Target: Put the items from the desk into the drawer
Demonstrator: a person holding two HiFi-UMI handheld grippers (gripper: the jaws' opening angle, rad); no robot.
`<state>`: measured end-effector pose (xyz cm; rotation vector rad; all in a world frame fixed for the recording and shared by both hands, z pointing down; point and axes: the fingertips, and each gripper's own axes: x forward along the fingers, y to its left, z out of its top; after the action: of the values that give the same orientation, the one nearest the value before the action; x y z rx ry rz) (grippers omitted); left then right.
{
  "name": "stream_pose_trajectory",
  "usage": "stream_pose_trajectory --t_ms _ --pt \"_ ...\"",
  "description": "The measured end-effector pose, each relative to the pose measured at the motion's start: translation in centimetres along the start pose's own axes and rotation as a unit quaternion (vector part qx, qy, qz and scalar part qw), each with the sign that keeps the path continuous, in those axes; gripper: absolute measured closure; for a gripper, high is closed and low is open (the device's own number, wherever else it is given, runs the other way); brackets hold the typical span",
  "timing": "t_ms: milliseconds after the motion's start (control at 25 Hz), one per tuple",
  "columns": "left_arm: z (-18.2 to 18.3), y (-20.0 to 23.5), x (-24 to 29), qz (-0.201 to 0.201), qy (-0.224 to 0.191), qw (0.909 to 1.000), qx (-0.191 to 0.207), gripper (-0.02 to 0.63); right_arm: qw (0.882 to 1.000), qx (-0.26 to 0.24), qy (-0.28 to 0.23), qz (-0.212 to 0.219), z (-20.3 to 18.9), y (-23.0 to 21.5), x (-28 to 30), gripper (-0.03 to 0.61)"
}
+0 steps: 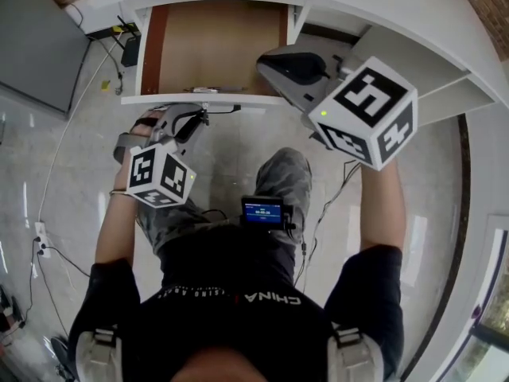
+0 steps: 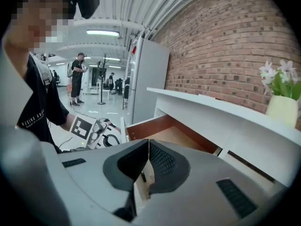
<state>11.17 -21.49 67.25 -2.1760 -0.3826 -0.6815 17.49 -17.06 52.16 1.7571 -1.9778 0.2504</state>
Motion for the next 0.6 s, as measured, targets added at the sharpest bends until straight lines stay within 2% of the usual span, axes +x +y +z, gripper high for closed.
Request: stream_pose_trajectory --t_ms 280,600 --pt "0.6 1.8 -0.7 -0.037 -0.002 0.9993 -0.002 0.578 0.996 0.003 -0.086 -0.003 1.9 2.2 -2.8 0.560" --pt "1.8 4.1 -1.5 -0.073 -0.010 0.9971 0.015 0.578 0.983 0.030 -0.175 -0.052 2.6 3.5 -4.4 0.560"
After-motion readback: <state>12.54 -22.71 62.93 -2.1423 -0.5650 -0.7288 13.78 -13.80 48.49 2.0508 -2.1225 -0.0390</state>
